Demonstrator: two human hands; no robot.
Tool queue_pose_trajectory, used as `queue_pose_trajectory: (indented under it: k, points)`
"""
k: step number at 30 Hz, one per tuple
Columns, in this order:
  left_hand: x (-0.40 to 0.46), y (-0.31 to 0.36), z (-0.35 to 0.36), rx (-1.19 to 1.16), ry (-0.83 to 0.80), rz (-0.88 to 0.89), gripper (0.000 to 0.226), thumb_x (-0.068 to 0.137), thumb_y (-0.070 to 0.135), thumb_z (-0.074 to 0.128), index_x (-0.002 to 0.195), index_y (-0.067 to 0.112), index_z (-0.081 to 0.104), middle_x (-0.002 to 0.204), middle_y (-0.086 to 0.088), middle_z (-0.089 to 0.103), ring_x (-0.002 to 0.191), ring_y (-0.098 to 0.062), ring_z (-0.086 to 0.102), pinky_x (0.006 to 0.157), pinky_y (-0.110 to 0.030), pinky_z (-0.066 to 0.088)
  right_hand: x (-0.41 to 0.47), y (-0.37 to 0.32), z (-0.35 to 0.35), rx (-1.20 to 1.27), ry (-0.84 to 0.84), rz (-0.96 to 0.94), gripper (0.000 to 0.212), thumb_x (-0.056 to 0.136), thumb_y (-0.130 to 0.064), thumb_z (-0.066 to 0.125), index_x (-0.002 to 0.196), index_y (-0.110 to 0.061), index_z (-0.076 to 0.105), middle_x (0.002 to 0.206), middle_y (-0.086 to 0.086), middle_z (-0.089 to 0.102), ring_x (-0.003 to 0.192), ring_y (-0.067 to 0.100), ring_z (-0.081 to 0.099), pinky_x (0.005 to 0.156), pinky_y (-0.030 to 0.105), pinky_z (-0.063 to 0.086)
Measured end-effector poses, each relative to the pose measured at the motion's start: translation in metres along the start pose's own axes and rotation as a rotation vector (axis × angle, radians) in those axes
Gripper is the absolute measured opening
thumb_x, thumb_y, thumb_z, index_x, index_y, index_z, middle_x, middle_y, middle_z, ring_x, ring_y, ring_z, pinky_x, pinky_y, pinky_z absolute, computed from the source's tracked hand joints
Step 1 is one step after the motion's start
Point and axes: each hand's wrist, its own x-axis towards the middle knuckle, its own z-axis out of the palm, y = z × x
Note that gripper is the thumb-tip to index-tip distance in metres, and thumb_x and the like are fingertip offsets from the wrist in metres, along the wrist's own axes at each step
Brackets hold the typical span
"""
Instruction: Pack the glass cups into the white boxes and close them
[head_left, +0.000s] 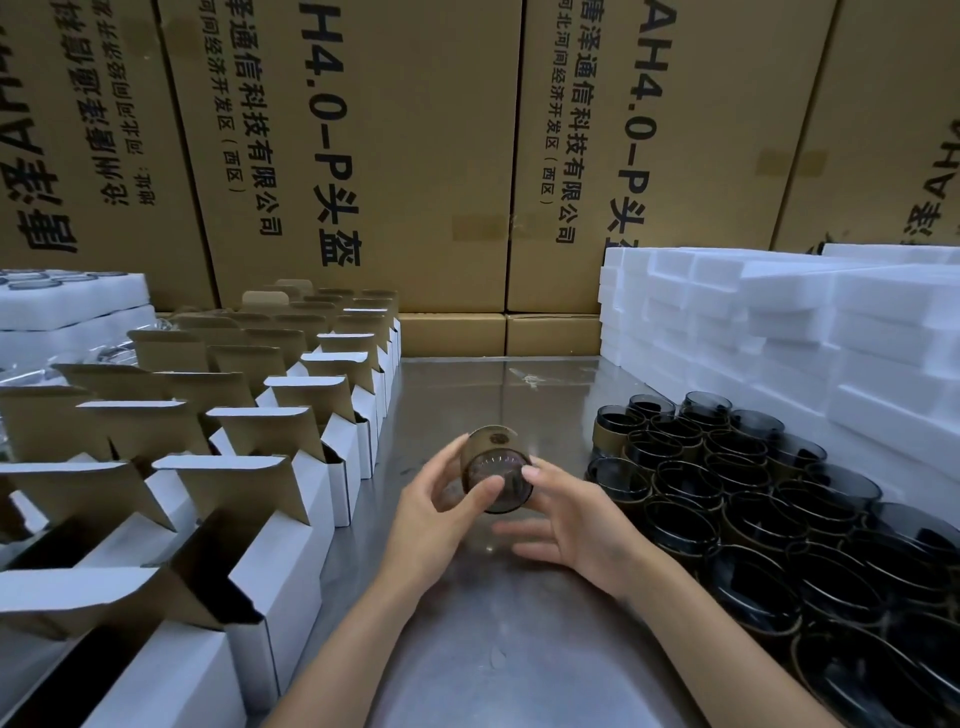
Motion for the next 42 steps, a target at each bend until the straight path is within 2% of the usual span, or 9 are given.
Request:
queue_pose_trajectory:
  k: [6, 11, 15, 19, 24, 28, 33, 36, 42]
  points:
    - [0.001, -0.005, -0.004, 0.03, -0.058, 0.042, 0.063, 0.075, 0.002, 0.075, 0.128, 0.027, 0.052, 0.118, 0.019, 0.058, 0.117, -0.004, 0.057, 0.082, -0.01, 0.046, 0.002, 0.004, -0.008, 0.094, -0.067, -0.064, 0.072, 0.074, -0.015, 0.066, 0.137, -0.04, 0.041, 0.113, 0.0, 0.069, 0.096, 0.018, 0.068, 0.074, 0.026, 0.051]
    - [0.002, -0.009, -0.005, 0.072, -0.063, 0.075, 0.068, 0.076, 0.001, 0.075, 0.132, 0.028, 0.047, 0.127, 0.01, 0.057, 0.11, 0.017, 0.052, 0.081, -0.005, 0.043, 0.005, 0.008, -0.01, 0.111, -0.067, -0.094, 0.069, 0.074, -0.017, 0.064, 0.133, -0.044, 0.043, 0.113, 0.0, 0.07, 0.099, 0.017, 0.068, 0.077, 0.026, 0.05]
    - [0.001, -0.008, -0.003, 0.303, -0.008, 0.178, 0.082, 0.075, 0.011, 0.079, 0.133, 0.048, 0.035, 0.137, 0.021, 0.042, 0.119, 0.005, 0.049, 0.098, -0.012, 0.038, 0.006, 0.011, -0.008, 0.089, -0.001, -0.142, 0.068, 0.076, -0.01, 0.071, 0.129, -0.046, 0.047, 0.112, 0.002, 0.07, 0.1, 0.017, 0.068, 0.077, 0.027, 0.05]
    - [-0.001, -0.004, 0.001, 0.5, 0.046, 0.37, 0.077, 0.075, 0.006, 0.075, 0.131, 0.044, 0.041, 0.131, 0.016, 0.049, 0.121, 0.008, 0.043, 0.099, -0.009, 0.034, 0.006, 0.013, -0.001, 0.018, 0.053, -0.244, 0.068, 0.071, -0.016, 0.076, 0.125, -0.049, 0.052, 0.121, 0.002, 0.064, 0.101, 0.019, 0.068, 0.074, 0.027, 0.053]
    - [0.0, -0.004, -0.002, 0.288, 0.101, 0.223, 0.058, 0.069, 0.012, 0.083, 0.111, 0.036, 0.051, 0.115, 0.022, 0.061, 0.112, 0.011, 0.053, 0.093, -0.01, 0.04, 0.007, 0.011, -0.002, -0.031, 0.062, -0.307, 0.078, 0.066, -0.024, 0.08, 0.13, -0.052, 0.046, 0.135, -0.007, 0.049, 0.102, 0.018, 0.066, 0.08, 0.031, 0.051]
    - [0.001, -0.008, -0.004, 0.137, 0.032, 0.141, 0.055, 0.07, 0.006, 0.081, 0.11, 0.027, 0.049, 0.118, 0.008, 0.063, 0.118, 0.0, 0.054, 0.097, -0.013, 0.039, 0.007, 0.011, -0.001, -0.043, 0.046, -0.328, 0.07, 0.07, -0.019, 0.079, 0.129, -0.044, 0.05, 0.137, -0.011, 0.05, 0.109, 0.018, 0.063, 0.084, 0.035, 0.053]
    - [0.0, -0.01, -0.004, 0.323, -0.006, 0.216, 0.063, 0.075, 0.009, 0.079, 0.12, 0.04, 0.046, 0.126, 0.025, 0.052, 0.125, 0.006, 0.044, 0.099, -0.006, 0.031, 0.006, 0.008, -0.001, -0.2, 0.241, -0.424, 0.066, 0.066, -0.002, 0.083, 0.113, -0.034, 0.05, 0.124, -0.01, 0.056, 0.07, 0.012, 0.061, 0.063, 0.019, 0.05]
    - [0.0, -0.008, -0.003, 0.588, -0.007, 0.396, 0.079, 0.075, 0.013, 0.078, 0.134, 0.043, 0.035, 0.142, 0.018, 0.042, 0.133, 0.002, 0.034, 0.109, -0.015, 0.025, 0.007, 0.009, 0.002, -0.366, 0.358, -0.512, 0.066, 0.063, -0.005, 0.085, 0.108, -0.035, 0.047, 0.117, -0.019, 0.055, 0.053, 0.007, 0.049, 0.056, 0.015, 0.043]
    - [0.0, -0.003, -0.003, 0.597, 0.097, 0.398, 0.069, 0.072, 0.009, 0.078, 0.119, 0.045, 0.044, 0.122, 0.029, 0.052, 0.12, -0.002, 0.048, 0.106, -0.034, 0.034, 0.008, 0.008, 0.002, -0.503, 0.328, -0.594, 0.073, 0.067, -0.013, 0.085, 0.121, -0.044, 0.045, 0.125, -0.019, 0.049, 0.055, 0.0, 0.046, 0.066, 0.012, 0.044]
